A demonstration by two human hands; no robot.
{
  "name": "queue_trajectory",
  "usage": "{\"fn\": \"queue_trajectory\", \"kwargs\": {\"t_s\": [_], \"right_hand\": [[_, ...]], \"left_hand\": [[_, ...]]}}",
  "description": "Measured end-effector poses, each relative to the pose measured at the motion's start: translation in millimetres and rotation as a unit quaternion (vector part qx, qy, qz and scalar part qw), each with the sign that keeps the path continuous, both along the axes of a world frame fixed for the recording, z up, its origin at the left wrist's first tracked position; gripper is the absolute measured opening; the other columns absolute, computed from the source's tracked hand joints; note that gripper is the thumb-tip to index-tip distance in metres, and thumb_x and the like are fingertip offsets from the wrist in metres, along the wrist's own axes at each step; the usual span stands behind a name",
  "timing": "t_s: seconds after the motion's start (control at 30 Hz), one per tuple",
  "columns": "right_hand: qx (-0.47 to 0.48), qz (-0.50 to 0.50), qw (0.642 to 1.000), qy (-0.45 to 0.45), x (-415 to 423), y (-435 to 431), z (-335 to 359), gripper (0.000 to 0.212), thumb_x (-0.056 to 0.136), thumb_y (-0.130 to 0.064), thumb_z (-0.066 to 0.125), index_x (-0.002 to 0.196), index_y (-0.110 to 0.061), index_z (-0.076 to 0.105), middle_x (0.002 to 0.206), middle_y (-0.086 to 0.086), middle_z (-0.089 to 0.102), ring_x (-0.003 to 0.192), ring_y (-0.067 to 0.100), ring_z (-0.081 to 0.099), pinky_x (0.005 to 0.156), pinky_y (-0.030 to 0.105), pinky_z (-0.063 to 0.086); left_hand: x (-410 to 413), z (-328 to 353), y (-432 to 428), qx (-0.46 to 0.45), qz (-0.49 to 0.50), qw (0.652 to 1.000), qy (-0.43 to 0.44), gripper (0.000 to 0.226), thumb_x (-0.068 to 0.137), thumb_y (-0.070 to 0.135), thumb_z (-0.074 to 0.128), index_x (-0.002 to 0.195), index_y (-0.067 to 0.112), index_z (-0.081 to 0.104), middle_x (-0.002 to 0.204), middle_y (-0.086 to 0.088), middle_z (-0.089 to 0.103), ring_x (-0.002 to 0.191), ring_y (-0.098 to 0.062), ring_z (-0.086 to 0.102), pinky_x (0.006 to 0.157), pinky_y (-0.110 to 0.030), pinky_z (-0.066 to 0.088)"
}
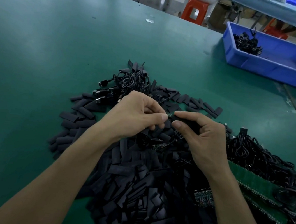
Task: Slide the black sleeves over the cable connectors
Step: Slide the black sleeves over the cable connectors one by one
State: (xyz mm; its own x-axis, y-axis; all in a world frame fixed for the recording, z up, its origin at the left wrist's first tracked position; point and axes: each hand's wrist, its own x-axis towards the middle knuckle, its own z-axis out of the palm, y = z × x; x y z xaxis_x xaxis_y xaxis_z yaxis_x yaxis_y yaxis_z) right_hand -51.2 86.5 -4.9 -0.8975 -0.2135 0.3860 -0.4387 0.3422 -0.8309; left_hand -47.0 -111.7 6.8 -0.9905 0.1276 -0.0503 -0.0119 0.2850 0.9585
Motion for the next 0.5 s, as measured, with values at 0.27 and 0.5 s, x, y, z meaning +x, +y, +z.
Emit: {"fn": "queue_trajectory", "kwargs": {"t_s": [0.27,0.5], "right_hand": [[0.008,-0.01,1.0,0.01,0.9,-2.7,-2.4,0.015,0.085,-0.032,0.07,0.099,-0.033,0.07,0.096,-0.017,0.072,0.091,0.001,0.069,0.079,0.014,0.052],[0.0,-0.018,1.0,0.008,2.5,-5.6,-5.4,0.013,0.087,-0.026,0.072,0.097,-0.034,0.07,0.093,-0.017,0.072,0.089,0.002,0.069,0.078,0.015,0.051]], "left_hand": [[0.0,-1.3,-1.3,-0.018,0.0,1.0,-0.016,0.012,0.092,0.027,0.073,0.082,0.02,0.076,0.072,0.002,0.076,0.06,-0.004,0.065,0.058,-0.016,0.05],[1.5,-1.4,0.1,-0.057,-0.003,0.998,-0.003,0.018,0.092,0.03,0.072,0.078,0.021,0.075,0.067,0.006,0.075,0.058,-0.002,0.065,0.058,-0.015,0.05]]}}
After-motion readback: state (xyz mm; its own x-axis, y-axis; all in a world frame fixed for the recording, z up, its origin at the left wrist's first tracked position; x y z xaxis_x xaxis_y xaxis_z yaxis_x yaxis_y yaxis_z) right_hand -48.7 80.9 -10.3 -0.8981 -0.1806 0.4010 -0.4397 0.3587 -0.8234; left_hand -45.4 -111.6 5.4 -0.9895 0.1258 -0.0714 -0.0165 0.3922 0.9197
